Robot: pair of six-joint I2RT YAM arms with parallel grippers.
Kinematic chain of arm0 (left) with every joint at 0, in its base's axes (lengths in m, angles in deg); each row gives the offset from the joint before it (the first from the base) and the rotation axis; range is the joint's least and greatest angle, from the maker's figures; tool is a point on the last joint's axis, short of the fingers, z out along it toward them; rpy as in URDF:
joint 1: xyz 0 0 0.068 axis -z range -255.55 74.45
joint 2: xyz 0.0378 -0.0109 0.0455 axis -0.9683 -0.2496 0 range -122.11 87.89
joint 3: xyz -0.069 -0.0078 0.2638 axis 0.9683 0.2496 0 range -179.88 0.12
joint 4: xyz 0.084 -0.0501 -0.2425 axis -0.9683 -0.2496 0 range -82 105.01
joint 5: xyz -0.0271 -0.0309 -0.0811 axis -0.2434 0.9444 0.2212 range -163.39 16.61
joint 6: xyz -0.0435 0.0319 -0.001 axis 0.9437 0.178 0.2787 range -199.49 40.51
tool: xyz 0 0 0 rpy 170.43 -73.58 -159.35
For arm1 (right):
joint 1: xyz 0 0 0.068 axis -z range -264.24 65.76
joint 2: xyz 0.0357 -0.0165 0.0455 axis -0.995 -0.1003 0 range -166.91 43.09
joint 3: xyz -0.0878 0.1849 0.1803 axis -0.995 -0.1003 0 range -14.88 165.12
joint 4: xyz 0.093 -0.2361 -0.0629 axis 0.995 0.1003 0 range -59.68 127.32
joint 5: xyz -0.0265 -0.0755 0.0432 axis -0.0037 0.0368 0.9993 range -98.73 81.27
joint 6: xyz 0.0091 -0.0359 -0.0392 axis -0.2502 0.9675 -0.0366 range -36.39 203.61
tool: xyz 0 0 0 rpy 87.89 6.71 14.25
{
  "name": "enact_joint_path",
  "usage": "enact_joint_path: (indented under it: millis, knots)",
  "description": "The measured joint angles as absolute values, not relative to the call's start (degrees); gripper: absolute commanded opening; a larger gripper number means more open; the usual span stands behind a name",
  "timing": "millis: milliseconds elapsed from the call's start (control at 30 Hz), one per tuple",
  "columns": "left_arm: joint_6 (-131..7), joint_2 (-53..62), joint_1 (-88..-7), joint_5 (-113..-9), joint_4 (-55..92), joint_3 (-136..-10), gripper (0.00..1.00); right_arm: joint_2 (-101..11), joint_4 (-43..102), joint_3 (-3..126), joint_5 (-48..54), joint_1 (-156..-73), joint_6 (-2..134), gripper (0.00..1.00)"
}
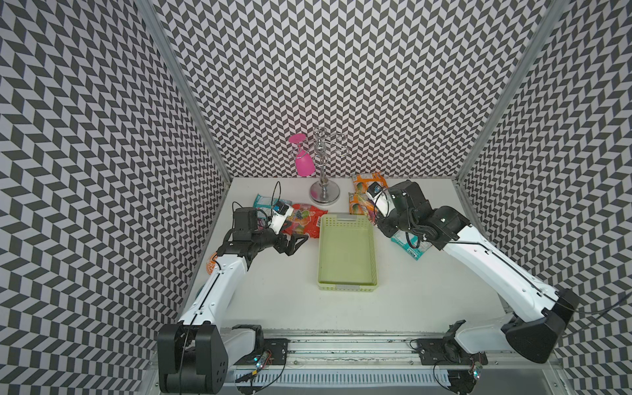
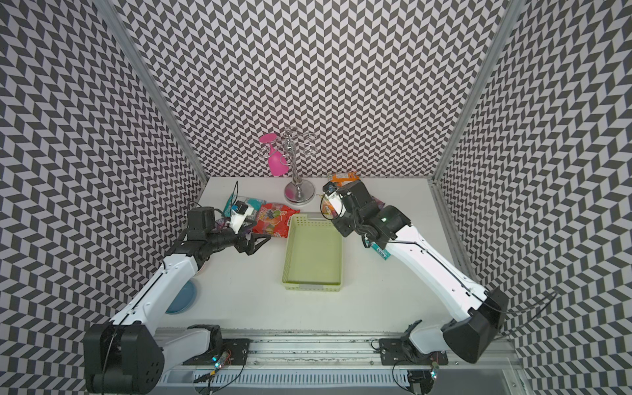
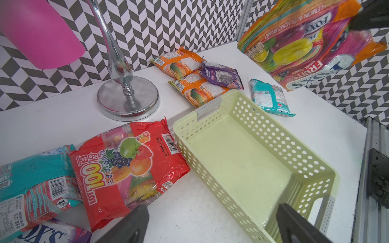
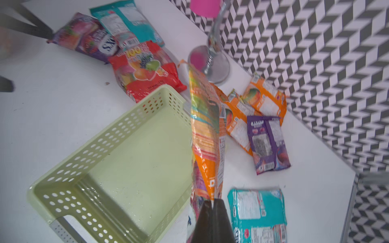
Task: Put the candies in the basket
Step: Pick up the candy at the center of the board, then place the candy in the basket.
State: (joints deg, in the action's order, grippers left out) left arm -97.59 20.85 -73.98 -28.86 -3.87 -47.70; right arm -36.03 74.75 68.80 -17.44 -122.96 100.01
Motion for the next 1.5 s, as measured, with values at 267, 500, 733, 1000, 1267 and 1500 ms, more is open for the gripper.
enact_joint_path:
  millis: [267, 500, 733, 1000, 1267, 1500]
  knots:
    - [-97.62, 21.04, -73.98, -28.95, -3.91, -47.7, 0.99, -36.2, 65.33, 66.74, -11.37, -125.1, 114.74, 0.0]
    - [-97.64, 21.07, -73.98, -28.93, -3.91, -47.7, 0.99, -38.47, 56.87, 59.29, -11.82, -129.02, 125.82, 0.0]
    - [-97.64, 21.11, -73.98, -28.93, -3.91, -47.76, 0.99, -40.27, 51.47, 48.6, -14.64, -131.81, 132.07, 0.0]
    - [-97.64, 21.28, -73.98, -28.93, -3.91, -48.13, 0.99, -42.08, 43.47, 47.77, -21.25, -132.23, 135.29, 0.0]
    - [-97.64, 21.26, -73.98, -28.93, -3.98, -48.59, 0.99, -47.33, 39.21, 45.72, -28.65, -135.59, 138.89, 0.0]
    - [-97.64, 21.26, -73.96, -28.93, -4.02, -48.66, 0.99, -51.46, 39.54, 44.14, -31.37, -139.16, 137.84, 0.0]
